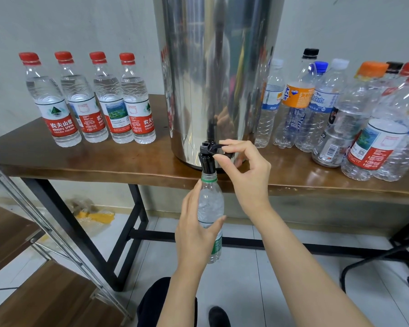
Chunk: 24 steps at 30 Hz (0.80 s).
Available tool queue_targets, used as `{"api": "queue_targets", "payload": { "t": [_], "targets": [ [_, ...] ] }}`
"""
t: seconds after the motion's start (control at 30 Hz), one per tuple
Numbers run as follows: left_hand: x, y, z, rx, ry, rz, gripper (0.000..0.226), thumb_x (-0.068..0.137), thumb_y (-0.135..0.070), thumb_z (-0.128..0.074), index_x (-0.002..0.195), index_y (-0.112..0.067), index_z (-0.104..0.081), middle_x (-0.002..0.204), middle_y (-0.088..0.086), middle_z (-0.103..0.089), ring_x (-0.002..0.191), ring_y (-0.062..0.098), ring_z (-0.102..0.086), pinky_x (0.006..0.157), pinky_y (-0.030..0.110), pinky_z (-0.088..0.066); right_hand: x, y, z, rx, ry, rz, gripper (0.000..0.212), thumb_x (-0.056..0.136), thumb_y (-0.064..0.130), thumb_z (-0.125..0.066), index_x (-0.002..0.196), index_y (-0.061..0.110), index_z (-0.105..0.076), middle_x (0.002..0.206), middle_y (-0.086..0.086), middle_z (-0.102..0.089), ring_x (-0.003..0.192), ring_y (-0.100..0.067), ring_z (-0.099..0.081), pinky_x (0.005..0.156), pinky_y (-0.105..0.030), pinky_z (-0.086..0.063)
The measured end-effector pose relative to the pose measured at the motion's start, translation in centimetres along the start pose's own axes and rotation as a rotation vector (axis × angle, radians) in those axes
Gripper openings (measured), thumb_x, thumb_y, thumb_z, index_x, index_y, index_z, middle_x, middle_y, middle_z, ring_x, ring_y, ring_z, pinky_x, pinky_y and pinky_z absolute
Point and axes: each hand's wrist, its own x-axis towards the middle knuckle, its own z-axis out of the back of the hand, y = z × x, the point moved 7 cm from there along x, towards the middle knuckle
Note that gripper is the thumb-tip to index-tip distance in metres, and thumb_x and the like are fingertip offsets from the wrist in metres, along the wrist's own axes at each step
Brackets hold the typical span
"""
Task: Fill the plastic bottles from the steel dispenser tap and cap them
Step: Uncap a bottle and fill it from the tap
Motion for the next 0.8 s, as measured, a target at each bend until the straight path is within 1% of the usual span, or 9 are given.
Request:
{"api": "queue_targets", "payload": {
  "t": [0.1,0.17,0.3,0.37,0.47,0.57,0.63,0.7,0.8],
  "targets": [
    [0.1,-0.1,0.0,-0.001,-0.002,-0.008,0.094,0.076,-0.024,-0.084,0.144,-0.052,-0.026,0.137,-0.035,-0.037,0.120,-0.025,-0.035,0.083,-0.003,-0.032,0.2,0.3,0.1,-0.038,0.022,0.022,0.012,0.084,0.032,-0.072,0.091,0.025,-0.065,0.107,0.015,-0.069,0.074,-0.015,-0.055,0.067,-0.032,-0.049],
    [0.2,-0.1,0.0,-0.005,-0.002,-0.009,0.094,0.076,-0.024,-0.084,0.143,-0.053,-0.026,0.136,-0.037,-0.037,0.120,-0.025,-0.036,0.083,-0.003,-0.033,0.4,0.5,0.2,-0.080,0.057,0.044,0.013,0.084,0.033,-0.071,0.091,0.024,-0.065,0.107,0.013,-0.069,0.075,-0.013,-0.053,0.068,-0.031,-0.048],
    [0.3,-0.1,0.1,-0.014,-0.006,-0.016,0.094,0.075,-0.023,-0.085,0.143,-0.054,-0.027,0.138,-0.033,-0.040,0.122,-0.020,-0.040,0.083,-0.003,-0.035,0.2,0.7,0.6,-0.207,0.163,0.155,0.018,0.089,0.032,-0.067,0.097,0.016,-0.071,0.113,0.009,-0.068,0.084,-0.005,-0.049,0.077,-0.027,-0.046],
    [0.3,0.0,0.1,-0.021,-0.006,-0.020,0.094,0.076,-0.022,-0.085,0.144,-0.052,-0.028,0.140,-0.028,-0.042,0.123,-0.017,-0.041,0.085,-0.003,-0.035,0.2,1.0,0.7,-0.273,0.187,0.233,0.019,0.092,0.029,-0.064,0.099,0.013,-0.073,0.113,0.006,-0.069,0.088,-0.006,-0.049,0.082,-0.030,-0.046],
    [0.4,0.1,0.1,-0.028,-0.002,-0.021,0.094,0.076,-0.021,-0.085,0.144,-0.053,-0.028,0.142,-0.026,-0.043,0.124,-0.017,-0.041,0.085,-0.003,-0.034,0.9,2.0,0.7,-0.362,0.186,0.340,0.023,0.094,0.029,-0.060,0.095,0.011,-0.075,0.105,0.005,-0.072,0.087,-0.015,-0.051,0.078,-0.038,-0.046],
    [0.5,0.0,0.1,-0.021,-0.003,-0.033,0.095,0.076,-0.022,-0.084,0.142,-0.058,-0.026,0.141,-0.028,-0.042,0.124,-0.016,-0.041,0.085,-0.002,-0.034,2.4,3.8,0.0,-0.406,0.196,0.424,0.028,0.093,0.035,-0.058,0.089,0.013,-0.075,0.089,0.009,-0.072,0.084,-0.017,-0.049,0.077,-0.039,-0.043],
    [0.5,0.1,0.1,-0.027,-0.004,-0.028,0.096,0.076,-0.021,-0.085,0.141,-0.061,-0.026,0.140,-0.029,-0.042,0.125,-0.014,-0.042,0.085,-0.002,-0.036,3.9,4.9,-1.5,-0.426,0.224,0.424,0.028,0.092,0.038,-0.058,0.086,0.017,-0.076,0.081,0.012,-0.069,0.083,-0.015,-0.045,0.079,-0.037,-0.040],
    [0.5,0.1,0.1,-0.035,0.000,-0.017,0.097,0.076,-0.020,-0.084,0.139,-0.063,-0.025,0.140,-0.030,-0.042,0.123,-0.016,-0.042,0.084,-0.002,-0.036,5.1,5.2,-3.4,-0.439,0.245,0.391,0.024,0.090,0.035,-0.060,0.085,0.019,-0.077,0.075,0.015,-0.066,0.081,-0.014,-0.042,0.077,-0.039,-0.041],
    [0.5,0.2,0.1,-0.038,0.005,-0.020,0.096,0.076,-0.018,-0.084,0.141,-0.059,-0.027,0.140,-0.026,-0.044,0.120,-0.018,-0.043,0.083,-0.004,-0.036,5.7,4.4,-4.2,-0.386,0.252,0.315,0.021,0.090,0.034,-0.061,0.086,0.020,-0.077,0.072,0.019,-0.059,0.079,-0.015,-0.041,0.073,-0.042,-0.044]
  ]
}}
